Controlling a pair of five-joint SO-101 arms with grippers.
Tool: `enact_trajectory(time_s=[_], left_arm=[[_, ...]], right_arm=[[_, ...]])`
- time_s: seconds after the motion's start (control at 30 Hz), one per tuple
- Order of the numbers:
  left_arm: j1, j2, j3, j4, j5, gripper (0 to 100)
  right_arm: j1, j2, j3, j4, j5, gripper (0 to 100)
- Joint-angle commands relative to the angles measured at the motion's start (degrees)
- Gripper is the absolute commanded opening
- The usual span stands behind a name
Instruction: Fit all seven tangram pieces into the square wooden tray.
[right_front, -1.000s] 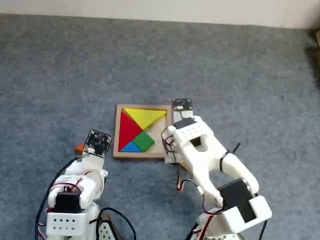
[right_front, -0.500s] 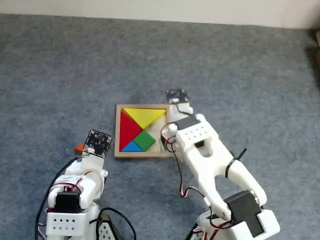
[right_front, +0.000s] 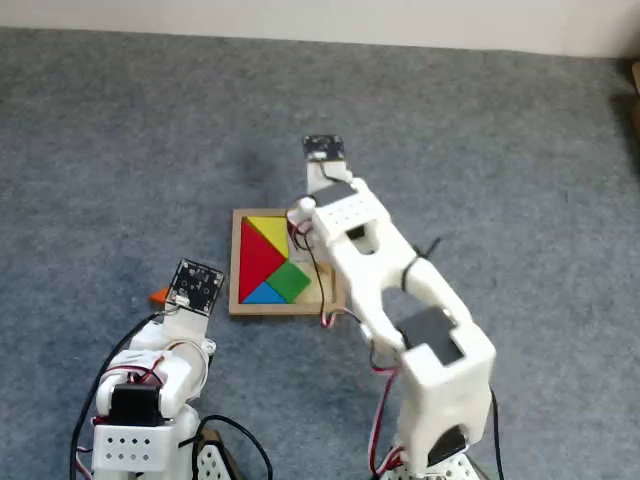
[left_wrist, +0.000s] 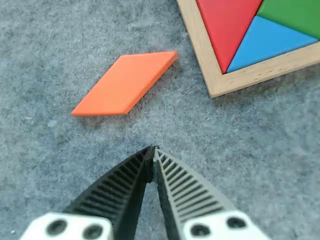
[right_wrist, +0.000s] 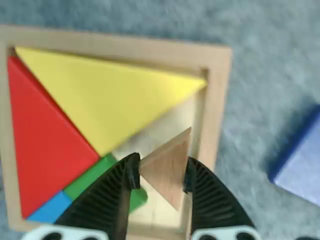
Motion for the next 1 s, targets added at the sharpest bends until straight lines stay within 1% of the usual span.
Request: enact_trajectory(time_s=[0.0, 0.1, 0.23, 0.3, 0.7, 0.73, 0.8, 0.87, 0.9, 0.97], left_arm=[[0.8, -2.8, 1.4, 0.2, 0.4, 3], [0.8, -2.8, 1.4, 0.2, 0.4, 3], [0.8, -2.8, 1.4, 0.2, 0.4, 3], [0.8, -2.8, 1.4, 0.2, 0.4, 3], [0.8, -2.8, 1.4, 0.2, 0.4, 3], [0.8, -2.8, 1.4, 0.2, 0.4, 3], [0.8, -2.8, 1.4, 0.2, 0.4, 3], [0.8, -2.8, 1.4, 0.2, 0.4, 3], [0.8, -2.8, 1.4, 0.2, 0.4, 3], [0.8, -2.8, 1.4, 0.2, 0.4, 3]], right_arm=[[-1.0, 3.4, -12.4, 5.5, -2.1, 4.9], [-1.1, 7.6, -20.4, 10.7, -5.5, 5.8], [-2.4, 12.2, -28.1, 17.8, -8.4, 15.9], [-3.1, 13.9, -30.9, 20.3, -9.1, 18.4], [-2.3, 15.4, -40.1, 29.1, -8.8, 18.3], [-1.8, 15.4, -40.4, 29.5, -8.7, 17.3], [-0.5, 15.4, -40.8, 29.8, -8.5, 11.4], [1.0, 15.3, -41.5, 29.8, -5.7, 2.7], [1.6, 15.3, -41.6, 29.9, -3.9, 0.0], [2.7, 15.4, -41.5, 32.0, -2.1, 1.3]])
